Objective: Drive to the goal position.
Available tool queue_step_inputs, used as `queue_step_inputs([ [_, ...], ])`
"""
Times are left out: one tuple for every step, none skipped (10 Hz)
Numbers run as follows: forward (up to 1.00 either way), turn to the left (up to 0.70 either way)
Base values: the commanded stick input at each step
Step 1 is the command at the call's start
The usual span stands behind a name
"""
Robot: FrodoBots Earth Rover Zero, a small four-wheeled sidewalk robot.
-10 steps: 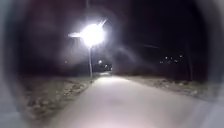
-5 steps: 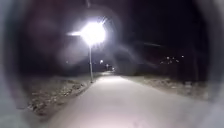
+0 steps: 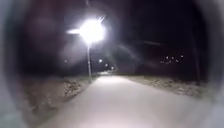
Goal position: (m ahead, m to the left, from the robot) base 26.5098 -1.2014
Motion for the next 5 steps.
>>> queue_step_inputs([
  [0.70,0.00],
  [0.70,0.00],
  [0.70,0.00],
  [0.70,0.00],
  [0.70,0.14],
])
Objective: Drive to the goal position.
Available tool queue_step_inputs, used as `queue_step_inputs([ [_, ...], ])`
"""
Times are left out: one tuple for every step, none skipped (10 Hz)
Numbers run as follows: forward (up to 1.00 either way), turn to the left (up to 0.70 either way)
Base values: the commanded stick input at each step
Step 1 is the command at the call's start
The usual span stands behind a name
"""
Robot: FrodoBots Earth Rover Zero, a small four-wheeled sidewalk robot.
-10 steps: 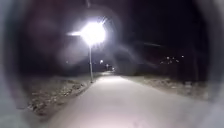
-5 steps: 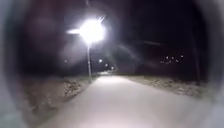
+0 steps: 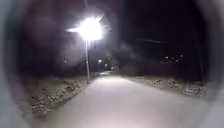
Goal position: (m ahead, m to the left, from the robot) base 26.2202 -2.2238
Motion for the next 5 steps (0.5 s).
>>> queue_step_inputs([
  [0.70,0.14],
  [0.70,0.14],
  [0.70,0.14],
  [0.70,0.05],
  [0.70,0.00],
])
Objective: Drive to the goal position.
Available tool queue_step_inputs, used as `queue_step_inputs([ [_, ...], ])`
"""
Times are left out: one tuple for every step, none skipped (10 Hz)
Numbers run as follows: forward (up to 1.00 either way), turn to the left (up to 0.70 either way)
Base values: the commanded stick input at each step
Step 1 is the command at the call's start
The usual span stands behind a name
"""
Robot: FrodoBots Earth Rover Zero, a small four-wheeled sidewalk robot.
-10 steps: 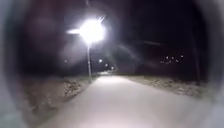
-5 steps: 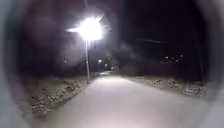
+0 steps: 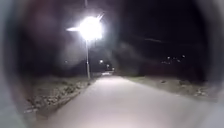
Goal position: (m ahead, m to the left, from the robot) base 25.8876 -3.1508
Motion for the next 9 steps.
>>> queue_step_inputs([
  [0.70,0.00],
  [0.70,0.00],
  [0.70,0.00],
  [0.70,0.00],
  [0.70,0.00],
  [0.70,0.00],
  [0.70,0.00],
  [0.70,0.00],
  [0.70,0.00],
])
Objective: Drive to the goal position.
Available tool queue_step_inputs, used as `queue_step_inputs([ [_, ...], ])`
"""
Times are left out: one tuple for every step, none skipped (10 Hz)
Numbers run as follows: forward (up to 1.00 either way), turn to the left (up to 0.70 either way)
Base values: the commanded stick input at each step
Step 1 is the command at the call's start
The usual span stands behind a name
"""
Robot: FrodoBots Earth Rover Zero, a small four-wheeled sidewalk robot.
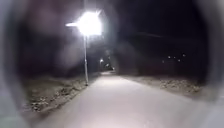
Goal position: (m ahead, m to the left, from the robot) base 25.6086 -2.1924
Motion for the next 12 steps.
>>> queue_step_inputs([
  [0.70,0.00],
  [0.70,0.00],
  [0.70,0.00],
  [0.70,0.00],
  [0.70,0.00],
  [0.70,0.00],
  [0.70,0.00],
  [0.70,0.00],
  [0.70,0.10],
  [0.70,0.10],
  [0.70,0.09],
  [0.70,0.13],
])
